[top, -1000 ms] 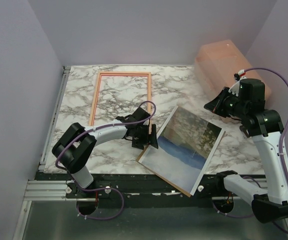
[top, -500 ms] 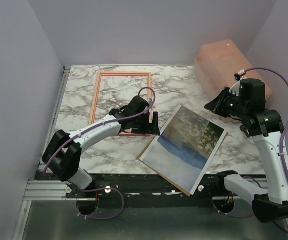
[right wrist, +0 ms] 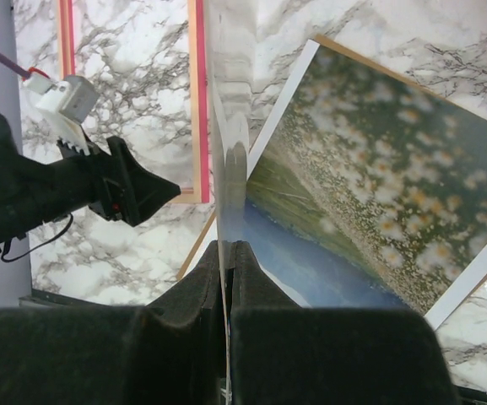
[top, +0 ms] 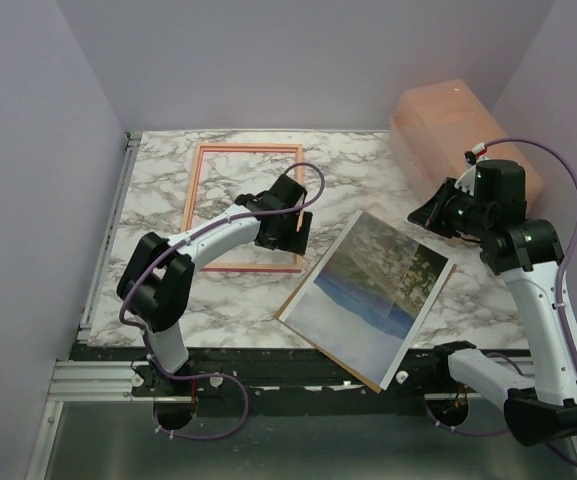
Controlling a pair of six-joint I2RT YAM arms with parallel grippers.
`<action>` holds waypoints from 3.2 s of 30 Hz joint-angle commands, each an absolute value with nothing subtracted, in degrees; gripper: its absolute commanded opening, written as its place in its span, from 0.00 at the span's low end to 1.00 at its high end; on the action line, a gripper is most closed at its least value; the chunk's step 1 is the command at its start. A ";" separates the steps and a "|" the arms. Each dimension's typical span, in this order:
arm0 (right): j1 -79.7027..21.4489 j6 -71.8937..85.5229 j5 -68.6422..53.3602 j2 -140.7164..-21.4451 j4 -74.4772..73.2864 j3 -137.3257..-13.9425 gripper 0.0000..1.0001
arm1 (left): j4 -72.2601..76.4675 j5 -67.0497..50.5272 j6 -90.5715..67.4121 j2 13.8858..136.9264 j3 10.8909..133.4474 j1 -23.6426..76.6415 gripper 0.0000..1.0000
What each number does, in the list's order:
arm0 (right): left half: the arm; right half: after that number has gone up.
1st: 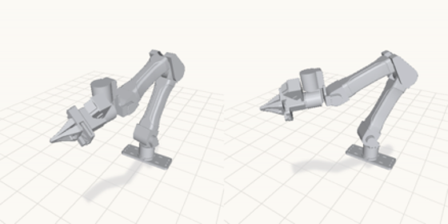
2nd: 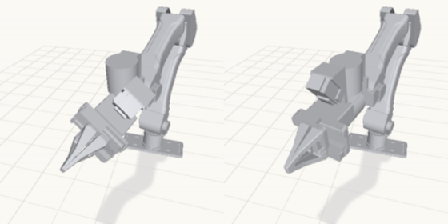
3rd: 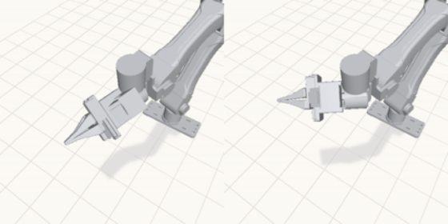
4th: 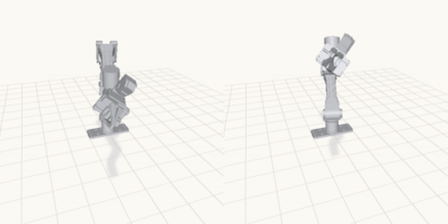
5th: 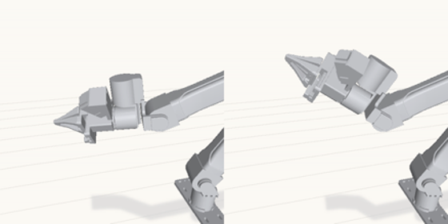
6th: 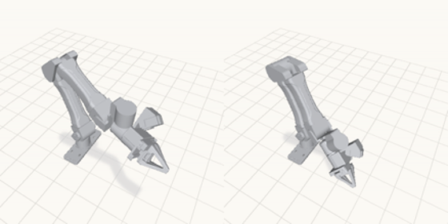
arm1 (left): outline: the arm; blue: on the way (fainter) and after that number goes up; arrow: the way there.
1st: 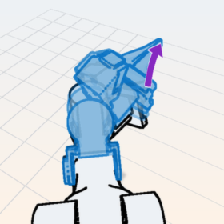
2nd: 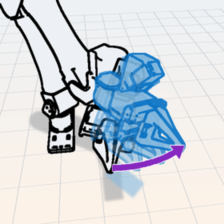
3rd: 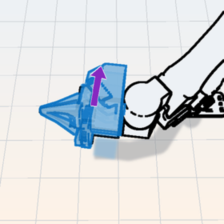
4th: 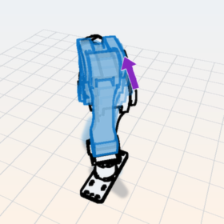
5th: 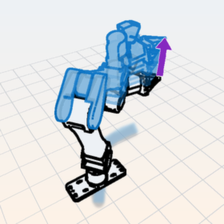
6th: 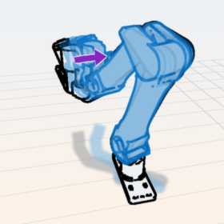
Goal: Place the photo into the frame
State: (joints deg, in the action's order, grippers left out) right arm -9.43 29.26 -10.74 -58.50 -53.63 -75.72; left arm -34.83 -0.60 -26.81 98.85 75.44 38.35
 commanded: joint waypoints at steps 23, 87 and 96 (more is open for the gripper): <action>-9.54 26.84 -8.09 -59.14 -54.58 -77.17 0.01 | -49.82 -5.84 -27.92 119.33 92.61 38.71 0.59; -9.58 24.31 -5.60 -58.51 -61.27 -85.37 0.01 | -22.53 -20.42 -54.57 85.31 56.97 48.47 0.74; -9.55 24.80 -9.69 -58.14 -59.87 -82.21 0.01 | -29.05 -11.79 -49.99 66.01 39.56 28.32 0.71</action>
State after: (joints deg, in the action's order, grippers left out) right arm -9.43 24.82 -6.83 -59.22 -61.39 -83.57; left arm -24.12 -17.74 -53.98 73.08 42.65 35.81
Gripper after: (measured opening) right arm 0.044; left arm 0.722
